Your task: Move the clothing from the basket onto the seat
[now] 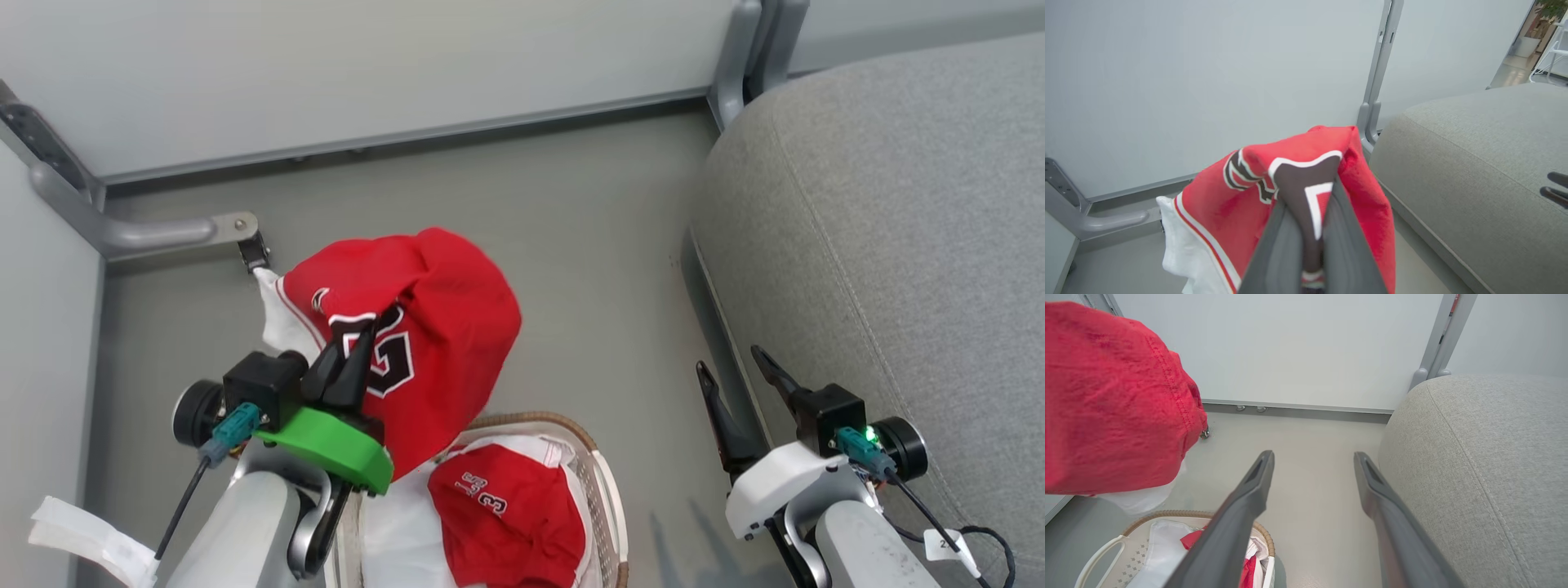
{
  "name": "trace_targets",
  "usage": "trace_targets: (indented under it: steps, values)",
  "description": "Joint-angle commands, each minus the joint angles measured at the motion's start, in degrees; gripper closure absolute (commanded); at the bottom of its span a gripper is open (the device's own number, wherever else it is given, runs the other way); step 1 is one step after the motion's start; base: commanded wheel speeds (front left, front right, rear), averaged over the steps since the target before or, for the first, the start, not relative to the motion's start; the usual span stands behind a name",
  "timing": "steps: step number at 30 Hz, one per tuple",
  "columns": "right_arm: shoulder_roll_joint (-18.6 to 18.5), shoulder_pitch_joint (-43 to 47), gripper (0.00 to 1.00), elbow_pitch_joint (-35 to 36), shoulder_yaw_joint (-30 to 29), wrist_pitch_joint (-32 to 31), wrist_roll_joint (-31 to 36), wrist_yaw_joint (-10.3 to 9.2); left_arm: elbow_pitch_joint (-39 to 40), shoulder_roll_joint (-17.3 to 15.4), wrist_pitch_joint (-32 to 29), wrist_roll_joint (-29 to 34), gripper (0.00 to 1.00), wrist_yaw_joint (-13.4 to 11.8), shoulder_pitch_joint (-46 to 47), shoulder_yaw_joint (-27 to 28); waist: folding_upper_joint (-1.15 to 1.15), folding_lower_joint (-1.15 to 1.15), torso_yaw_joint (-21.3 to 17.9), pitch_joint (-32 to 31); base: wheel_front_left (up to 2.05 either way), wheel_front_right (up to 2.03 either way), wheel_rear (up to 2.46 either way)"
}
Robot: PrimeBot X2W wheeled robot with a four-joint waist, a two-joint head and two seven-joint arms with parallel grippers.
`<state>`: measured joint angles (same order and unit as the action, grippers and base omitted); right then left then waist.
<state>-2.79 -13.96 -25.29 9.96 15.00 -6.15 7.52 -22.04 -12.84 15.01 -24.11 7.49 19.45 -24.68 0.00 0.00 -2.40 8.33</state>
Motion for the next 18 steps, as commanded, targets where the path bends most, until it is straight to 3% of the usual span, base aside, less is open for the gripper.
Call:
trace_targets:
  steps: [1, 10, 18]
  values:
    - [-0.24, 1.08, 0.00, -0.17, -0.01, 0.27, -0.49, -0.06, 1.61, 0.42, 0.23, 0.71, 1.00, -0.01, -0.17, 0.64, 0.00, 0.00, 0.77, -2.87, 0.00, 0.00, 0.00]
    - [-0.22, 2.90, 0.00, 0.04, 1.51, 0.27, -1.54, -0.05, 7.77, 1.48, 0.23, 2.44, 1.00, -0.01, 2.57, 0.50, 0.00, 0.00, 0.58, -5.47, 0.00, 0.00, 0.00]
    - [-0.22, -0.24, 0.00, 9.06, 12.47, 0.27, -7.36, -0.06, 7.97, 2.82, 0.22, 2.41, 1.00, 0.00, 1.01, -0.84, 0.00, 0.00, 0.60, -6.41, 0.00, 0.00, 0.00]
